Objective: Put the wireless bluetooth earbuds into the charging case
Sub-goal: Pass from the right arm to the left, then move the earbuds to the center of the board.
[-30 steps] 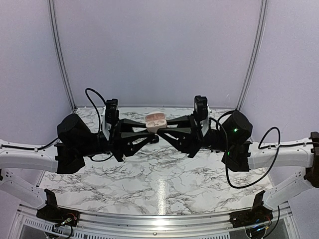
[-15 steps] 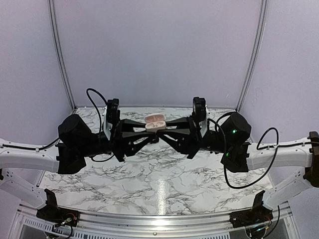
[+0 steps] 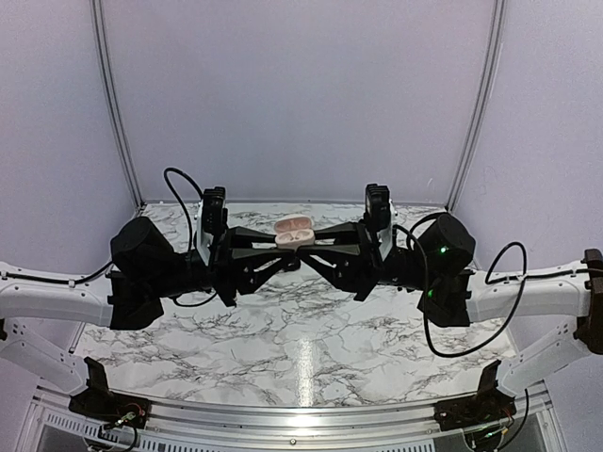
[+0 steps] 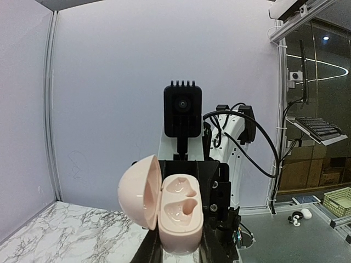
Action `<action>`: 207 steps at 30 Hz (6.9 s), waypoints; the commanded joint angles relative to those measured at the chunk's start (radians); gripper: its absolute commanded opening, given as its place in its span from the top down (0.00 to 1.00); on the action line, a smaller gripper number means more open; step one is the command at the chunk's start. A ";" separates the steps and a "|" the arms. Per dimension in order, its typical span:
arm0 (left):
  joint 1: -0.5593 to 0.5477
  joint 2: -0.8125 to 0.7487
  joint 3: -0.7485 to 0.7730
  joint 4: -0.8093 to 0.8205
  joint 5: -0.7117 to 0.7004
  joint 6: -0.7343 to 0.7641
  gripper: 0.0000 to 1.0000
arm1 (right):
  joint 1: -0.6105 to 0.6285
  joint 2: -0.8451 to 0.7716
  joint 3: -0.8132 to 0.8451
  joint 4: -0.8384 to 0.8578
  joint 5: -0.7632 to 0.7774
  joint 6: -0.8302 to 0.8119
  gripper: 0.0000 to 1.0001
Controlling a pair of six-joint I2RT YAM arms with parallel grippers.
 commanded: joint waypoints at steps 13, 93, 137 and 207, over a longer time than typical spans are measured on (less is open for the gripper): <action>0.046 -0.215 -0.183 -0.168 -0.173 -0.023 1.00 | -0.111 -0.124 0.029 -0.444 0.066 -0.066 0.34; 0.287 -0.438 -0.304 -0.478 -0.570 -0.208 1.00 | -0.025 1.115 1.044 -1.222 0.475 -0.391 0.62; 0.309 -0.401 -0.300 -0.464 -0.544 -0.219 1.00 | -0.038 1.028 1.070 -1.154 0.398 -0.250 0.63; 0.321 -0.351 -0.299 -0.455 -0.489 -0.217 1.00 | -0.094 0.498 0.472 -1.320 0.395 -0.245 0.61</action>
